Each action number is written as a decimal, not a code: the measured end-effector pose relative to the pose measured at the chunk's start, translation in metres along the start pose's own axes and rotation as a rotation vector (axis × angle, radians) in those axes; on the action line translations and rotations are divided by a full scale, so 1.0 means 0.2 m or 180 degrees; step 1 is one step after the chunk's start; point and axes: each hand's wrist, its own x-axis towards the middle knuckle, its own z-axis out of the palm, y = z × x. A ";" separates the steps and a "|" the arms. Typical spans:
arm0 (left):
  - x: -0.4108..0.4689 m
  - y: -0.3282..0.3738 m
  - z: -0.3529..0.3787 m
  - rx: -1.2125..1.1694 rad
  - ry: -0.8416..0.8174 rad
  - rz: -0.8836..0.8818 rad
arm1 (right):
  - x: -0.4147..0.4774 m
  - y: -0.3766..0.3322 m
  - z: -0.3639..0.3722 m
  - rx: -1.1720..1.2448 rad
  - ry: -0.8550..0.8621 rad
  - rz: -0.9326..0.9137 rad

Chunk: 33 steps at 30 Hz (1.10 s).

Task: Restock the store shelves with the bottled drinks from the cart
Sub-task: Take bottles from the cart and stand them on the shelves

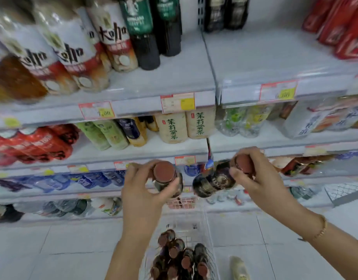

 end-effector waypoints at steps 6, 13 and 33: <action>0.25 0.58 -0.23 -0.0075 0.0660 0.1518 | 0.03 -0.39 -0.53 -0.0156 0.0980 -0.0893; 0.60 0.95 -0.06 -0.0359 0.0729 0.1928 | 0.19 -0.50 -0.91 -0.0452 0.2302 -0.1456; 1.12 1.14 0.43 -0.1452 -0.0600 0.0851 | 0.97 -0.42 -0.95 0.0102 0.1506 -0.1063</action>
